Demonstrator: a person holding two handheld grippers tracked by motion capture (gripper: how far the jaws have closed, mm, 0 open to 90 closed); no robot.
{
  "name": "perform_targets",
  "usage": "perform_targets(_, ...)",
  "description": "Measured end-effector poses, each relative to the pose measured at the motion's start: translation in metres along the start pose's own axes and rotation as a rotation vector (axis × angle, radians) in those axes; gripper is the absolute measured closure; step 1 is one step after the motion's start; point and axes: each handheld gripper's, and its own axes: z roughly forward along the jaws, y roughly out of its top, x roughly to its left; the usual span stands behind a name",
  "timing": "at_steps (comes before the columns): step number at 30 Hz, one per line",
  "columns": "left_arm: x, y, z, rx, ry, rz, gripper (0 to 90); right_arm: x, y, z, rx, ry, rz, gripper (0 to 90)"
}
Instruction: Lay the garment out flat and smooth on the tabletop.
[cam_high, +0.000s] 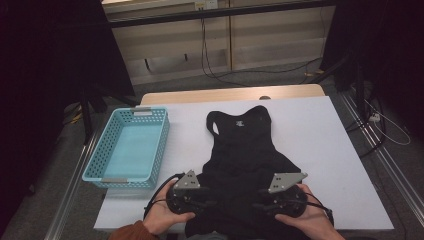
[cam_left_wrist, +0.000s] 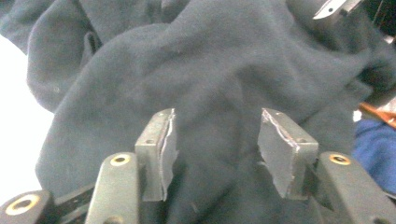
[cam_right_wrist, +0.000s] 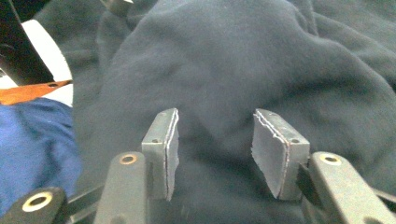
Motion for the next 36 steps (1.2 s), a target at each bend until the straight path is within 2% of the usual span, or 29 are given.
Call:
perform_targets(1,0.000,0.001,0.004,0.016,0.014,0.014,48.0,-0.001,0.002,0.004,0.006,0.005,-0.005,49.8)
perform_targets(3,0.002,0.002,0.012,0.044,0.015,0.024,44.6,-0.003,0.006,0.013,0.017,0.008,-0.016,49.3)
perform_targets(5,0.002,0.000,0.020,0.024,0.027,0.018,42.3,-0.005,0.009,0.021,0.034,0.004,-0.021,48.9)
perform_targets(6,0.002,-0.001,0.023,0.042,0.030,0.020,42.4,-0.005,0.010,0.024,0.047,-0.008,-0.028,48.9)
perform_targets(7,0.000,-0.001,0.023,0.035,0.036,0.018,43.6,-0.006,0.010,0.028,0.060,-0.017,-0.032,49.0)
perform_targets(8,-0.002,0.000,0.023,0.034,0.018,0.012,50.4,-0.007,0.010,0.031,0.076,-0.015,-0.034,49.2)
perform_targets(9,-0.003,0.000,0.024,0.032,-0.014,-0.005,64.1,-0.007,0.009,0.034,0.073,-0.019,-0.033,49.7)
perform_targets(10,-0.005,0.000,0.024,0.036,-0.027,-0.013,79.2,-0.007,0.009,0.034,0.075,-0.021,-0.032,53.0)
perform_targets(11,-0.007,0.000,0.024,0.034,-0.032,-0.023,83.6,-0.007,0.009,0.034,0.076,-0.030,-0.029,57.5)
perform_targets(12,-0.007,0.001,0.023,0.042,-0.032,-0.025,86.2,-0.007,0.009,0.033,0.076,-0.027,-0.030,67.5)
perform_targets(13,-0.007,0.001,0.022,0.050,-0.032,-0.028,87.2,-0.007,0.009,0.032,0.074,-0.008,-0.028,79.2)
perform_targets(15,-0.006,0.000,0.021,0.054,-0.042,-0.029,87.6,-0.006,0.008,0.031,0.080,0.006,-0.027,88.6)
perform_targets(16,-0.008,-0.001,0.019,0.053,-0.052,-0.041,87.7,-0.006,0.008,0.030,0.083,0.009,-0.028,89.9)
perform_targets(18,-0.011,-0.005,0.015,0.056,-0.078,-0.043,87.8,-0.004,0.007,0.027,0.088,0.013,-0.036,90.0)
perform_targets(19,-0.013,-0.007,0.013,0.067,-0.093,-0.018,87.8,-0.003,0.005,0.026,0.091,0.025,-0.043,90.0)
perform_targets(23,-0.024,-0.014,0.005,0.087,-0.117,-0.028,87.9,0.006,0.000,0.020,0.101,0.072,-0.078,90.0)
perform_targets(24,-0.026,-0.017,0.003,0.091,-0.137,-0.030,87.8,0.009,-0.001,0.019,0.105,0.080,-0.085,90.0)
perform_targets(28,-0.038,-0.021,-0.003,0.102,-0.141,-0.029,87.8,0.024,-0.009,0.010,0.114,0.106,-0.105,90.0)
perform_targets(34,-0.056,-0.029,-0.008,0.108,-0.176,-0.026,87.7,0.036,-0.015,0.003,0.120,0.119,-0.114,90.0)
perform_targets(35,-0.059,-0.031,-0.010,0.121,-0.180,-0.019,87.7,0.038,-0.017,0.002,0.121,0.120,-0.115,90.0)
perform_targets(36,-0.062,-0.033,-0.010,0.110,-0.188,-0.033,87.7,0.041,-0.019,0.000,0.120,0.125,-0.120,90.0)
